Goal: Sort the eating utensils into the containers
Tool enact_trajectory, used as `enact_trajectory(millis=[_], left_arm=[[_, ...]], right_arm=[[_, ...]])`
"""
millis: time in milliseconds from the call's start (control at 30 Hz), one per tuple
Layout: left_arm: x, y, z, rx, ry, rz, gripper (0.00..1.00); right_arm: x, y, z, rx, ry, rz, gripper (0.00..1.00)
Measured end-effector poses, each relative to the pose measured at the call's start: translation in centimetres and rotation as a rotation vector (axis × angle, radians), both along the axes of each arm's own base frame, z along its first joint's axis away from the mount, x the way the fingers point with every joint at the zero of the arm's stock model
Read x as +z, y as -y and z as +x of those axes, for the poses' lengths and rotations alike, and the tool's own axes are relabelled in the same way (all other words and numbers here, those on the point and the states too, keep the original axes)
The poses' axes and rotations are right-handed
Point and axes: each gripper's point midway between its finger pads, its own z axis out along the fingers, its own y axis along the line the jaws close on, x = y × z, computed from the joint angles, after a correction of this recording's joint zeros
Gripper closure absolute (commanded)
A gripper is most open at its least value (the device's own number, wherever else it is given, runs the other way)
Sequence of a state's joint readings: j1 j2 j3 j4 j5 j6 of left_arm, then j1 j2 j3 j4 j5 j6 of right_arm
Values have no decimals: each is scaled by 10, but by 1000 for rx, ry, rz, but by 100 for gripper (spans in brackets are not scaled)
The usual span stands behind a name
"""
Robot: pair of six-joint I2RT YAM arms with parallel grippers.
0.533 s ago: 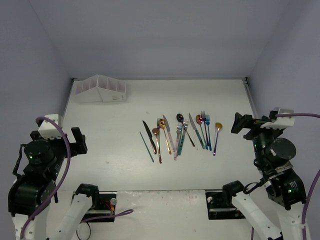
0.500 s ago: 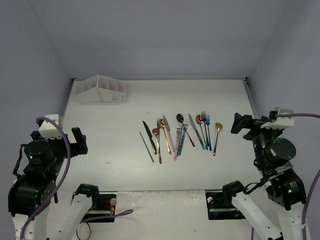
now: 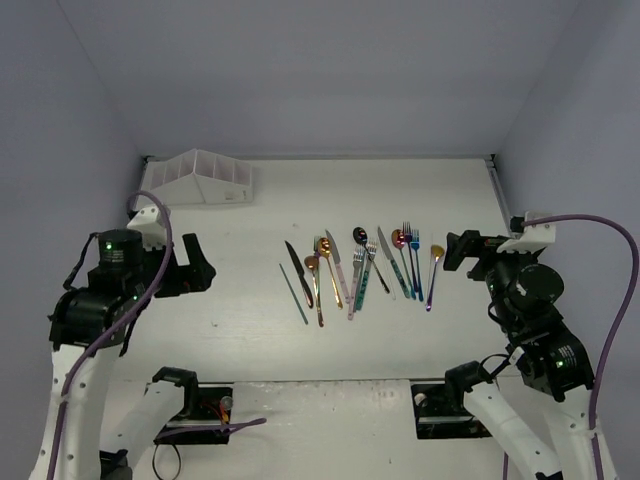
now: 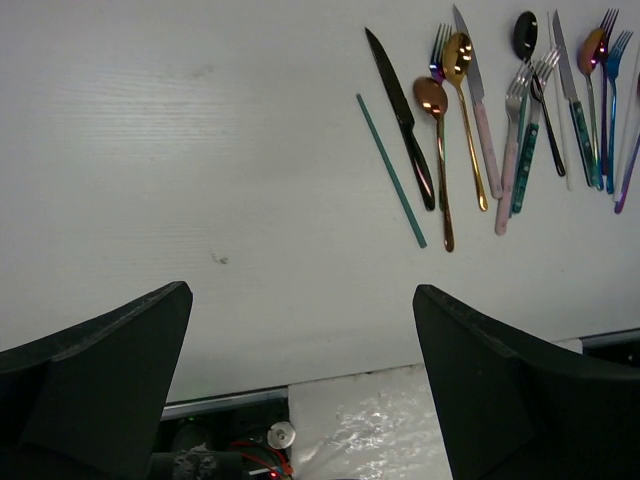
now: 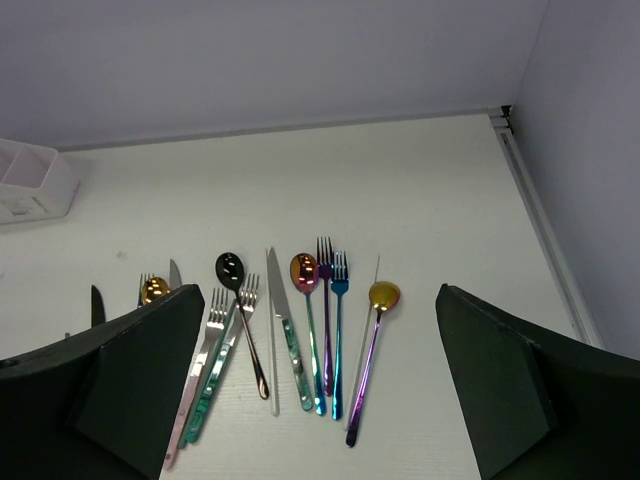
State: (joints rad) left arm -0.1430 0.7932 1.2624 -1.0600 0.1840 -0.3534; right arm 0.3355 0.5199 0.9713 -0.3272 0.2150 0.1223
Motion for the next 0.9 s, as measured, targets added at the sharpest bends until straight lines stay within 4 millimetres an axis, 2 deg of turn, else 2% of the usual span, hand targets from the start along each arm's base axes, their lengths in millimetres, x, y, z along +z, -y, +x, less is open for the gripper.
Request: enact_trajectory(millis=[233, 333, 433, 567, 700, 900], left_arm=[[-54, 34, 28, -8, -271, -57, 8], [-83, 58, 34, -16, -361, -35, 8], [-99, 80, 39, -11, -401, -1, 8], [-127, 115, 58, 21, -451, 47, 9], [-163, 143, 75, 64, -501, 87, 19], [-196, 158, 91, 154, -532, 102, 25]], right_arm=[[-23, -6, 10, 7, -69, 1, 0], [-35, -10, 14, 18, -105, 0, 0], [-43, -14, 15, 37, -125, 0, 0], [-46, -17, 13, 53, -129, 2, 0], [-48, -17, 9, 60, -120, 6, 0], [-46, -14, 1, 60, -86, 18, 0]])
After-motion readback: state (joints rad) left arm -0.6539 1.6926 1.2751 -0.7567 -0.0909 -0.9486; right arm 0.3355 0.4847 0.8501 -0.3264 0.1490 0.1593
